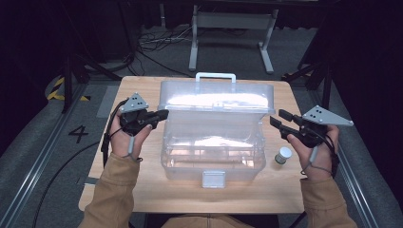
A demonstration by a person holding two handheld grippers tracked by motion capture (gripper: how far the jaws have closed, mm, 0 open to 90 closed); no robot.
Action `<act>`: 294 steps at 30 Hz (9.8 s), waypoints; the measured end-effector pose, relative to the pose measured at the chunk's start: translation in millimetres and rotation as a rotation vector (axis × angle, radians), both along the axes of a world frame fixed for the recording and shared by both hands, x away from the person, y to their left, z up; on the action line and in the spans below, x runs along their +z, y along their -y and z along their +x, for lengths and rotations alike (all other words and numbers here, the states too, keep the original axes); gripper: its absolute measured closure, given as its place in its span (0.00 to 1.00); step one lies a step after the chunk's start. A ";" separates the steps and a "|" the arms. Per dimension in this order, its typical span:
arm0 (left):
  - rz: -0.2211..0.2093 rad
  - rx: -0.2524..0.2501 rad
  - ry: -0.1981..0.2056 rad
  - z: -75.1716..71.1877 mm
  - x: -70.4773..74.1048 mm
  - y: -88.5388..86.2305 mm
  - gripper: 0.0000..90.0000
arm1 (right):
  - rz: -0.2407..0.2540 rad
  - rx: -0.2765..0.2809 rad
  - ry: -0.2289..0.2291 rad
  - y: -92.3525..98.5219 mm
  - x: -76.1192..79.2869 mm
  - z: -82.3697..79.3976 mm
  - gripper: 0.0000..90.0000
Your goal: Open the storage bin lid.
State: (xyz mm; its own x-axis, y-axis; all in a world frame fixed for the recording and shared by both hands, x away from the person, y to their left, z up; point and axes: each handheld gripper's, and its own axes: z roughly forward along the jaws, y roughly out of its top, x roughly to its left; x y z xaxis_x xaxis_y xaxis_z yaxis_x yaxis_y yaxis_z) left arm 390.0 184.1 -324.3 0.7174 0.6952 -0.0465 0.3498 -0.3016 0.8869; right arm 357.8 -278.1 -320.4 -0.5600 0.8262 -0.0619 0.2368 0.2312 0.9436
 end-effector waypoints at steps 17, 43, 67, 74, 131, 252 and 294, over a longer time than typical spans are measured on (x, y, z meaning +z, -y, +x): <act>0.035 -0.024 0.007 -3.7 -0.3 0.1 0.94 | -0.022 -0.116 0.096 -31.5 -5.1 23.6 0.57; 0.052 -0.060 -0.047 -17.7 4.7 -9.0 0.72 | -0.083 -0.210 0.204 -46.9 9.4 38.3 0.61; 0.183 -0.203 -0.172 -46.4 -4.6 -7.0 0.67 | -0.109 -0.230 0.089 -40.6 29.4 73.1 0.84; 0.236 -0.295 -0.221 -52.1 -12.9 6.1 0.64 | -0.113 -0.231 0.052 -40.1 32.2 79.3 0.85; 0.229 -0.400 -0.367 -42.2 -56.7 27.8 0.62 | -0.028 -0.228 -0.130 -32.7 32.5 152.1 0.92; 0.150 -0.336 -0.316 -60.0 -60.5 3.6 0.60 | 0.112 -0.240 -0.563 -22.5 -58.2 273.5 0.94; 0.145 -0.309 -0.295 -46.2 -47.5 -1.6 0.56 | 0.070 -0.099 -0.274 12.3 -11.3 208.5 0.62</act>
